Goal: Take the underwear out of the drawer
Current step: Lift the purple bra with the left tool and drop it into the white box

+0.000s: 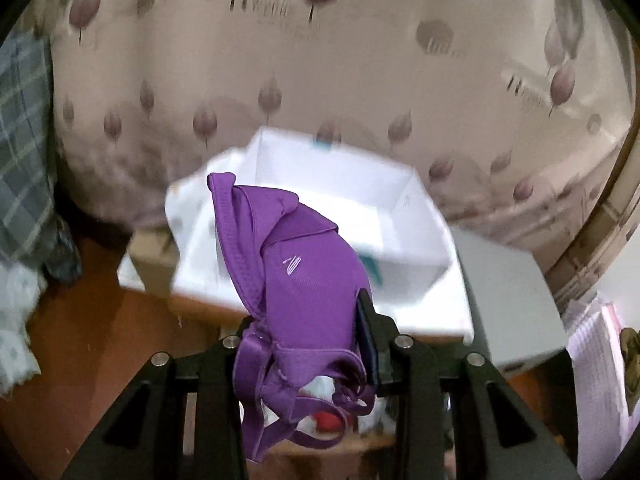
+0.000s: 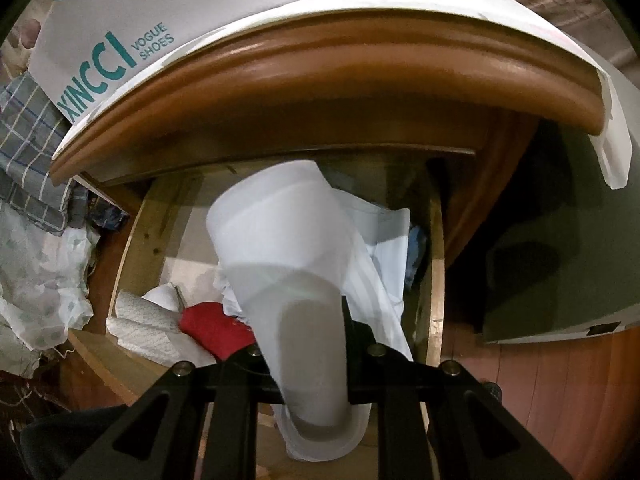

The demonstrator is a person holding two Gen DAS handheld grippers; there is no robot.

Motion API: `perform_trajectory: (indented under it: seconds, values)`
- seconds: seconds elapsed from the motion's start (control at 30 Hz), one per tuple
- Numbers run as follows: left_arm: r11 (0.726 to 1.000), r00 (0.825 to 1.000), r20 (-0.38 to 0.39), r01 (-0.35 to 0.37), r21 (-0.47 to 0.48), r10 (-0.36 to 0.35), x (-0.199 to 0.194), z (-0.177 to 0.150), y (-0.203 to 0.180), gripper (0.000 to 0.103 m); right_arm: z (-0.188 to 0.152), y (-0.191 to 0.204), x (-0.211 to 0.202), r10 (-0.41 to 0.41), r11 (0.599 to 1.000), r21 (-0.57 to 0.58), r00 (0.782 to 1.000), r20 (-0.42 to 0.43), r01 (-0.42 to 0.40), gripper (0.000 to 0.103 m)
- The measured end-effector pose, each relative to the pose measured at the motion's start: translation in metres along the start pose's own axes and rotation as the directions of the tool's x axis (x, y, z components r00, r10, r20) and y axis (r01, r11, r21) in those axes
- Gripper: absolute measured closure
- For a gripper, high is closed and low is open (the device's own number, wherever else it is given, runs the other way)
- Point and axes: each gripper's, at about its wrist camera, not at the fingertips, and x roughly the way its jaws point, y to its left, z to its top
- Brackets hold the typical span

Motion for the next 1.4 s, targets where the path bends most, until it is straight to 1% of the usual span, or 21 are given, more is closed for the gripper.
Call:
perform_trajectory:
  seconds: [0.07,0.13,0.2,0.27,0.33,0.43,0.5,0.6,0.8,0.93,1.0,1.07,1.13,1.3,1.4]
  values:
    - [0.999,0.999,0.04,-0.012,0.033,0.011,-0.006,0.026,-0.008,0.071,0.001,0.001,0.001,-0.003,1.0,0.001,1.0,-0.002,0.003,0.087]
    - [0.998,0.996,0.076,-0.038,0.041,0.035,-0.006,0.05,-0.014,0.071,0.001,0.002,0.002,-0.002,1.0,0.003,1.0,-0.003,0.002,0.087]
    - [0.995,0.994,0.092,-0.059,0.078,0.052,0.004,0.074,-0.018,0.071,0.001,0.002,0.002,-0.001,1.0,0.003,1.0,-0.005,0.001,0.087]
    - [0.991,0.989,0.112,-0.103,0.082,0.093,0.018,0.092,-0.021,0.07,0.002,0.001,0.003,-0.001,1.0,0.003,1.0,-0.004,0.001,0.087]
    - [0.989,0.99,0.093,-0.114,0.094,0.105,0.041,0.105,-0.02,0.07,0.002,-0.001,0.004,0.001,1.0,0.006,1.0,-0.007,-0.001,0.087]
    - [0.988,0.992,0.038,-0.125,0.091,0.122,0.083,0.113,-0.012,0.07,0.003,-0.004,0.005,0.004,1.0,0.012,1.0,-0.011,-0.004,0.087]
    - [0.984,0.99,-0.004,-0.142,0.104,0.143,0.114,0.113,-0.007,0.07,0.004,-0.005,0.007,0.006,1.0,0.021,1.0,-0.014,-0.006,0.087]
    - [0.974,0.982,-0.047,-0.172,0.146,0.18,0.148,0.106,-0.002,0.07,0.005,-0.006,0.008,0.009,1.0,0.024,1.0,-0.02,-0.008,0.087]
    - [0.969,0.971,-0.111,-0.195,0.149,0.213,0.185,0.09,0.016,0.069,0.006,-0.007,0.011,0.015,1.0,0.019,1.0,-0.025,-0.014,0.087]
    - [0.959,0.96,-0.146,-0.21,0.191,0.239,0.199,0.077,0.015,0.068,0.007,-0.007,0.013,0.015,1.0,0.023,0.999,-0.031,-0.014,0.087]
    - [0.957,0.953,-0.168,-0.218,0.193,0.251,0.206,0.073,0.015,0.068,0.007,-0.007,0.014,0.016,1.0,0.019,0.999,-0.03,-0.015,0.087]
    - [0.96,0.95,-0.19,-0.212,0.184,0.247,0.213,0.069,0.018,0.067,0.007,-0.006,0.014,0.016,1.0,0.016,0.999,-0.03,-0.016,0.087]
    - [0.959,0.952,-0.176,-0.218,0.181,0.249,0.214,0.068,0.018,0.065,0.006,-0.006,0.014,0.017,1.0,0.014,0.999,-0.03,-0.017,0.087]
    - [0.956,0.946,-0.183,-0.234,0.177,0.266,0.214,0.071,0.017,0.05,0.005,-0.009,0.015,0.02,0.999,0.025,0.999,-0.033,-0.019,0.087]
    - [0.951,0.946,-0.166,-0.248,0.184,0.279,0.209,0.073,0.015,0.046,0.004,-0.01,0.014,0.022,0.999,0.027,0.999,-0.031,-0.021,0.087]
